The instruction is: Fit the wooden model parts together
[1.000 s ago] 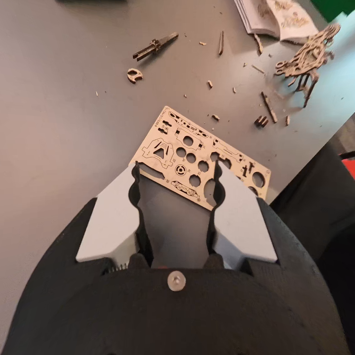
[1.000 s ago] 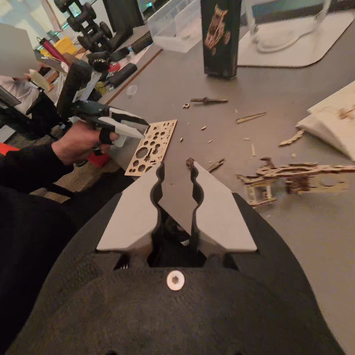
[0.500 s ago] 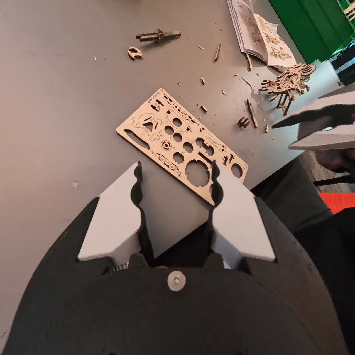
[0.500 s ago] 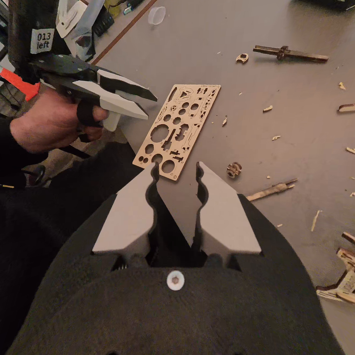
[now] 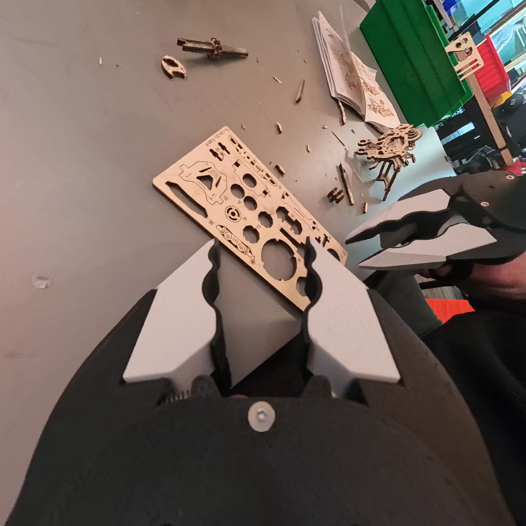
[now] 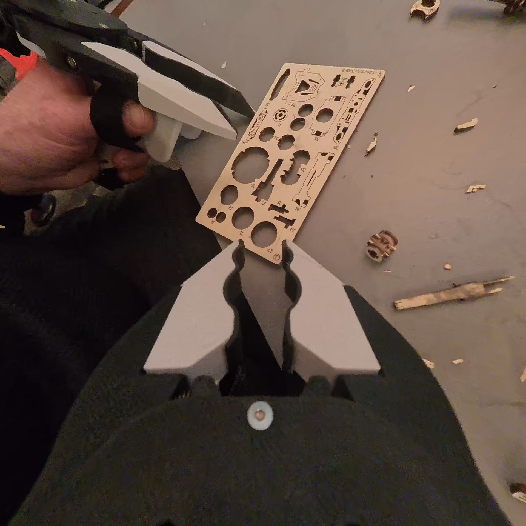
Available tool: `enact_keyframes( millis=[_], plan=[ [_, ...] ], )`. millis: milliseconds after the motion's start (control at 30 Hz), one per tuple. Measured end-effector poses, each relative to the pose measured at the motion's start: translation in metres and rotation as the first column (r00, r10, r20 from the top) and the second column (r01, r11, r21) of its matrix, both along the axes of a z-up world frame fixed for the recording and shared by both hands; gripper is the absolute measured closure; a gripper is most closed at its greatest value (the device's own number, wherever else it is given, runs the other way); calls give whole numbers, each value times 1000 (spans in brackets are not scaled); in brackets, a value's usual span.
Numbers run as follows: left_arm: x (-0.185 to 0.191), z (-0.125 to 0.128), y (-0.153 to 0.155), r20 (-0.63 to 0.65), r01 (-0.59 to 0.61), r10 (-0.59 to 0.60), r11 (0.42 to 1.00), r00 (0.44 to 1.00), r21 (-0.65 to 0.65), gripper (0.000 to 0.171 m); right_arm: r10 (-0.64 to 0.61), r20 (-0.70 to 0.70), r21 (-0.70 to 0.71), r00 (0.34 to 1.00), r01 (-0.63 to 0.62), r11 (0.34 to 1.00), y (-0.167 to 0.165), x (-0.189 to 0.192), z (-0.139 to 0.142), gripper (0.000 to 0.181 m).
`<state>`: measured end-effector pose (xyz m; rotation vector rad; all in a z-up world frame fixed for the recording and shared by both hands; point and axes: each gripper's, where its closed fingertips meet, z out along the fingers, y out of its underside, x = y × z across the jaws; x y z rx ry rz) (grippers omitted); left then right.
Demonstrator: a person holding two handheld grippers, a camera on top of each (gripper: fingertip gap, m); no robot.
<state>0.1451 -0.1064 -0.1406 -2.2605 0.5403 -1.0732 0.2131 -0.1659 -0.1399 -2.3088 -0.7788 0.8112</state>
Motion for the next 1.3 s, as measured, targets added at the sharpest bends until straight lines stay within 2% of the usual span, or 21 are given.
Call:
enact_keyframes(
  millis=[100,233,367,667,767,1000,1133,1200,1300],
  plan=[
    [5,1,0,29,8,-7,1000,1000,-12,113,-5,16,18,1000,5,1000,2,4,-1,161],
    [15,3,-8,69,79,-77,996,995,-32,116,10,-7,17,1000,-10,1000,1,9,2,181],
    [16,3,-6,71,96,-94,995,993,-19,122,6,-4,59,1000,-6,998,4,13,8,181],
    [19,-1,-6,68,164,-165,986,984,14,149,54,36,80,998,-57,995,0,16,6,181],
    [20,1,-7,105,171,-170,985,980,2,155,63,53,106,997,-68,992,-1,17,8,181],
    [21,2,-7,118,184,-183,983,976,0,158,58,19,128,998,-60,990,1,20,17,181],
    [21,5,-7,131,181,-182,983,975,17,155,80,-9,183,997,-77,980,0,24,33,181],
    [18,9,-1,136,148,-152,988,979,42,147,78,-20,192,997,-72,979,-2,36,40,177],
    [16,22,11,130,101,-118,986,984,134,145,20,-67,188,998,-7,982,-1,67,50,171]
  ],
)
